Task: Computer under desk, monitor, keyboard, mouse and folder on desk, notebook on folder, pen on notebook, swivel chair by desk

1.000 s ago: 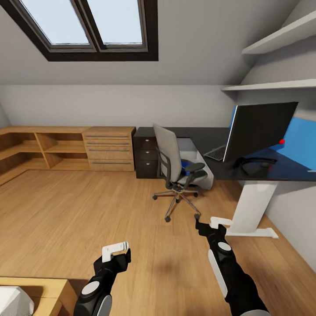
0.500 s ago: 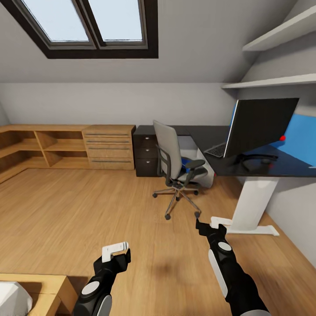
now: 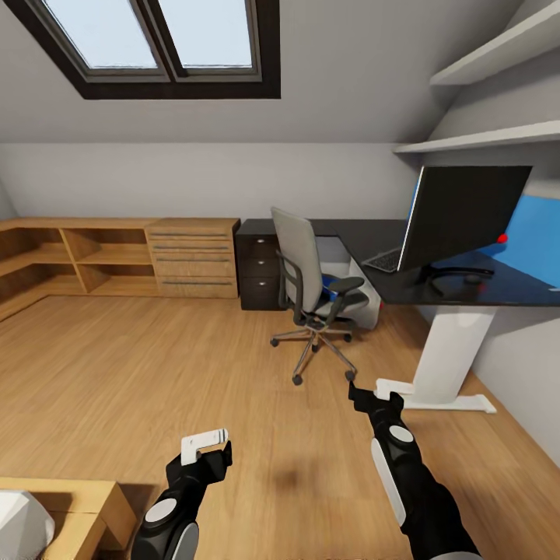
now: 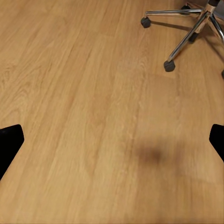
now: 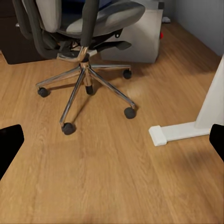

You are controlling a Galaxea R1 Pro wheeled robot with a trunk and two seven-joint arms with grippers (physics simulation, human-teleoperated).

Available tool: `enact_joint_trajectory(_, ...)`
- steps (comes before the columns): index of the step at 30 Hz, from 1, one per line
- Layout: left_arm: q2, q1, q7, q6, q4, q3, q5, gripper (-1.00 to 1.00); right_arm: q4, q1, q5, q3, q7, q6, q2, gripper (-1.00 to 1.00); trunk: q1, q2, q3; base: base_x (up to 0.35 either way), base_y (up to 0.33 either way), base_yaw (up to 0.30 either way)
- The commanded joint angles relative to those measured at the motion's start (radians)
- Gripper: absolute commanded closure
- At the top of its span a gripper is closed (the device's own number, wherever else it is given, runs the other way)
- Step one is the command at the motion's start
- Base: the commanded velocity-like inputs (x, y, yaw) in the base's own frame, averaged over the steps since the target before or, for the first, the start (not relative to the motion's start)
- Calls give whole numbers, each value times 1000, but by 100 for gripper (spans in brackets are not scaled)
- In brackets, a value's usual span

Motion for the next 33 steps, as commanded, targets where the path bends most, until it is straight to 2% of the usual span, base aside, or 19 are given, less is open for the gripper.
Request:
enact_joint_trajectory(1, 0, -1, 10, 3, -1, -1, 10, -100, -3, 0, -3, 0, -3, 5, 1, -100, 4, -8, -4, 0, 0, 0)
enact_joint_trajectory(18, -1, -1, 10, 3, 0, -1, 10, -100, -6, 1, -3, 0, -3, 5, 1, -100, 69, -127, -57, 0, 0, 0)
enact_joint_trajectory(30, 14, -1, 10, 1, 10, 1, 10, -100, -4, 1, -3, 0, -4, 5, 1, -100, 69, -127, -52, 1, 0, -104)
enact_joint_trajectory(33, 19, 0, 9, 1, 16, 2, 9, -100, 0, 1, -2, 1, -5, 5, 1, -100, 69, -127, -52, 205, 0, -20)
